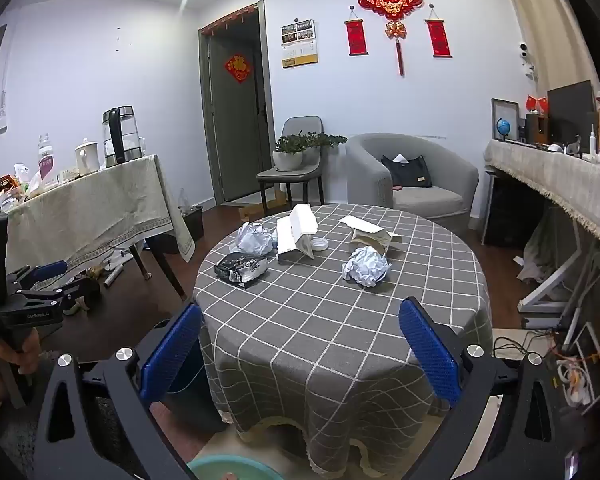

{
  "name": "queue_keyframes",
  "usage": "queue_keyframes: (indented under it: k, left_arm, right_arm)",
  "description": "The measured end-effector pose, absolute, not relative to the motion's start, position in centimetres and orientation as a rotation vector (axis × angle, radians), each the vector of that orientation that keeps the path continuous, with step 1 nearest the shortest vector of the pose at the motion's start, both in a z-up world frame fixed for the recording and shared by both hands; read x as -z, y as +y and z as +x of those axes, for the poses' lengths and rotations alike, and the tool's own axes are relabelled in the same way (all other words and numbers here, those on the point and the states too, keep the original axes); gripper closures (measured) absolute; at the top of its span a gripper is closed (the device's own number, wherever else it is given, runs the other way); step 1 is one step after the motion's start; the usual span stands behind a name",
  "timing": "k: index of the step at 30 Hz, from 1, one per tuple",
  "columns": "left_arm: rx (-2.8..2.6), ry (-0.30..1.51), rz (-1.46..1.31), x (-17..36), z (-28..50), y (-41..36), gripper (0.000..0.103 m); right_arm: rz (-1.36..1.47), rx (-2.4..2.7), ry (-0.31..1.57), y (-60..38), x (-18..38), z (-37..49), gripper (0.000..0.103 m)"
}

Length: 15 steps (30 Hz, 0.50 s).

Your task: Collect trash

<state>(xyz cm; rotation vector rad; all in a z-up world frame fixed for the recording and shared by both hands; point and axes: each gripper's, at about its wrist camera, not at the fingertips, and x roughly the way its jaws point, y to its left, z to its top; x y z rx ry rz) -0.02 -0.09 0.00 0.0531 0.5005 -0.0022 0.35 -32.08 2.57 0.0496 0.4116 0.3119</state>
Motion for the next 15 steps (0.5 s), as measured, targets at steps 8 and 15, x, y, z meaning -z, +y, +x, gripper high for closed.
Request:
queue_keyframes:
  k: [8,15]
  left_arm:
    - [0.0,0.501,0.046,-0.08,-0.05,-0.54,0.004]
    - [0.005,0.499,0.04,-0.36,-0.16,0.01,0.004]
  right_arm:
    - [0.048,-0.31,0.418,-31.98,-2.6,0.42,0.003]
    - [0.057,-0.313,0.417,-32.26,-2.63,0.42,0.003]
